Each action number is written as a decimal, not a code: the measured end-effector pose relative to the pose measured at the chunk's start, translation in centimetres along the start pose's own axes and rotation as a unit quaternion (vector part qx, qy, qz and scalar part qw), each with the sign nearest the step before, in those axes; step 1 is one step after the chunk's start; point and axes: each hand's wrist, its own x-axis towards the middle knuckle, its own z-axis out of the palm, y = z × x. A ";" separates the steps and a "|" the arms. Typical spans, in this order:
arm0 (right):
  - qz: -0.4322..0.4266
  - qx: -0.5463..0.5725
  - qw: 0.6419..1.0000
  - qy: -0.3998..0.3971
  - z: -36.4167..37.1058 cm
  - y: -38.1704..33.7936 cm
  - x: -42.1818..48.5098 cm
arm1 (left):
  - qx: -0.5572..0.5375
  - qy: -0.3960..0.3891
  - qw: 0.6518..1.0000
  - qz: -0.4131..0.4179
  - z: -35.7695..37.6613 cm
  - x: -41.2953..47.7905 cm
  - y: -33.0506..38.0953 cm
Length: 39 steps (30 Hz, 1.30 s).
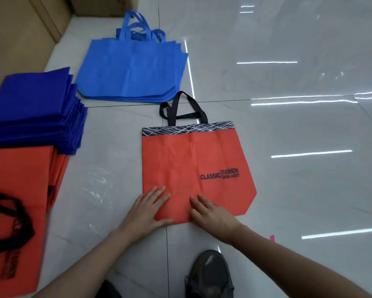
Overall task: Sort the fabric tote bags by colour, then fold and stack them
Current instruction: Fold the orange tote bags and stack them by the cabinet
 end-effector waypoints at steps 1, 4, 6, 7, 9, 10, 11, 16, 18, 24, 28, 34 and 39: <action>-0.006 -0.012 1.000 0.007 -0.1 0.0 0.0 | -0.006 0.002 1.000 -0.003 -0.2 -0.1 0.2; -0.003 0.011 1.000 0.008 -0.7 0.1 0.3 | 0.006 -0.031 0.999 0.013 -0.8 -0.5 0.0; 0.035 0.068 0.996 0.036 -1.5 0.4 0.7 | 0.005 -0.025 0.999 0.038 -0.9 -0.9 -0.8; 0.053 0.086 0.993 0.054 -2.1 0.6 0.8 | -0.024 0.006 0.999 0.041 -0.9 -1.0 -1.1; 0.063 0.109 0.990 0.069 -3.0 0.7 1.0 | -0.135 0.100 0.986 0.017 -1.4 -1.0 -1.4; 0.062 0.114 0.989 0.070 -3.6 0.9 0.9 | -0.185 0.138 0.973 -0.003 -1.8 -0.8 -1.3; 0.061 0.120 0.989 0.064 -4.3 1.2 0.6 | -0.229 0.164 0.959 -0.019 -2.1 -0.5 -1.5; 0.162 0.160 0.966 0.120 -6.3 6.9 -2.5 | -0.341 0.173 0.923 -0.035 -4.8 0.0 -3.1; 0.283 0.246 0.919 0.123 -7.1 9.2 -3.7 | -0.379 0.182 0.905 -0.067 -6.2 0.1 -3.3; 0.453 0.518 0.711 0.148 -6.7 11.1 -2.1 | -0.556 0.246 0.777 -0.162 -8.8 1.3 -2.6; 0.545 0.482 0.665 0.167 -4.3 11.2 0.6 | -0.574 0.232 0.762 -0.193 -7.2 2.0 -2.4; 0.624 0.347 0.693 0.097 -1.9 11.6 3.0 | -0.414 0.235 0.822 -0.311 -3.5 3.9 -2.8; 0.646 0.190 0.739 0.010 -0.9 10.6 3.3 | -0.091 0.260 0.911 -0.306 -2.7 3.7 -1.0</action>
